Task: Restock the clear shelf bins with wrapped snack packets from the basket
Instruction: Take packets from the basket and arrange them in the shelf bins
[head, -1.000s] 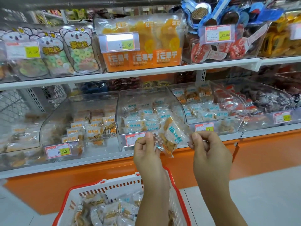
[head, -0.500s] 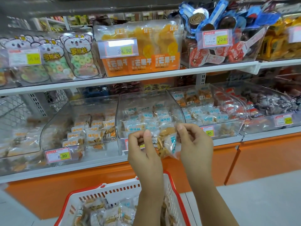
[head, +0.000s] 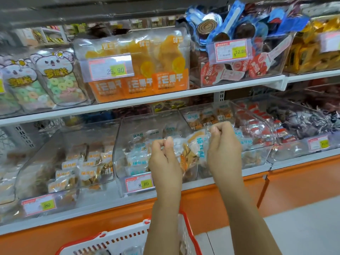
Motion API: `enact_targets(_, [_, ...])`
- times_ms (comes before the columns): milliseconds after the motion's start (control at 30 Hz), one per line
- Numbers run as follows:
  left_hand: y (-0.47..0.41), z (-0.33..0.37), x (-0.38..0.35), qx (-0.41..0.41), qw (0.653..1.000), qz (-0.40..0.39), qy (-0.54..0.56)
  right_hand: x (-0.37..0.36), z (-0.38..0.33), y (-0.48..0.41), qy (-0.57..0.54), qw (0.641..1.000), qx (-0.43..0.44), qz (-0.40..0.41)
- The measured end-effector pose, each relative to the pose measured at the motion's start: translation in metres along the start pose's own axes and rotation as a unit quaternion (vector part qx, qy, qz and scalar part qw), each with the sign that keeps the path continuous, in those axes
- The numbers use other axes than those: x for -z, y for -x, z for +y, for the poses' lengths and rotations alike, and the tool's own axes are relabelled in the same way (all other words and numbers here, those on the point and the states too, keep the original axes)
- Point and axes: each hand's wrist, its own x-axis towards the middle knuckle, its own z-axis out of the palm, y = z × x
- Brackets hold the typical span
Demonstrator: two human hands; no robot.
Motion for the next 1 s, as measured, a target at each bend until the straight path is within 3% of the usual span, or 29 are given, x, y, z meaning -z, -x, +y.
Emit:
enact_targets(67, [-0.010,-0.001,-0.017,0.043,0.997,-0.058,-0.021,0.005,0.016,-0.024,-0.003,0.998,-0.048,-0.039])
enact_targets(133, [-0.017,0.000,-0.039,0.077,0.994,-0.076,-0.023,0.005,0.030,-0.042,-0.085,0.988,-0.132,0.002])
enact_targets(200, [-0.024,0.002,-0.061,0.114,0.992,-0.047,-0.004,0.004,0.033,-0.046,-0.241,0.936,-0.255,0.032])
enact_targets(267, [-0.034,0.002,-0.078,0.130,0.991,0.007,0.023,0.000,0.032,-0.045,-0.357,0.875,-0.327,-0.029])
enact_targets(333, [-0.043,0.001,-0.089,0.123,0.990,0.051,0.038,-0.004,0.030,-0.049,-0.426,0.824,-0.362,-0.092])
enact_targets(400, [-0.047,-0.002,-0.097,0.101,0.992,0.070,0.038,-0.007,0.032,-0.063,-0.470,0.783,-0.394,-0.103])
enact_targets(567, [-0.049,-0.016,-0.109,0.068,0.997,0.038,0.016,-0.030,0.044,-0.091,-0.474,0.758,-0.409,-0.182])
enact_targets(700, [-0.057,-0.033,-0.112,0.030,0.999,-0.018,-0.035,-0.042,0.067,-0.114,-0.466,0.778,-0.391,-0.157])
enact_targets(833, [-0.075,-0.057,-0.103,0.076,0.986,-0.108,-0.101,-0.048,0.095,-0.148,-0.276,0.895,-0.334,-0.108])
enact_targets(900, [-0.077,-0.062,-0.100,0.102,0.978,-0.156,-0.098,-0.053,0.105,-0.163,-0.191,0.930,-0.283,-0.137])
enact_targets(1000, [-0.077,-0.060,-0.101,0.113,0.975,-0.177,-0.073,-0.070,0.113,-0.181,-0.081,0.941,-0.237,-0.226])
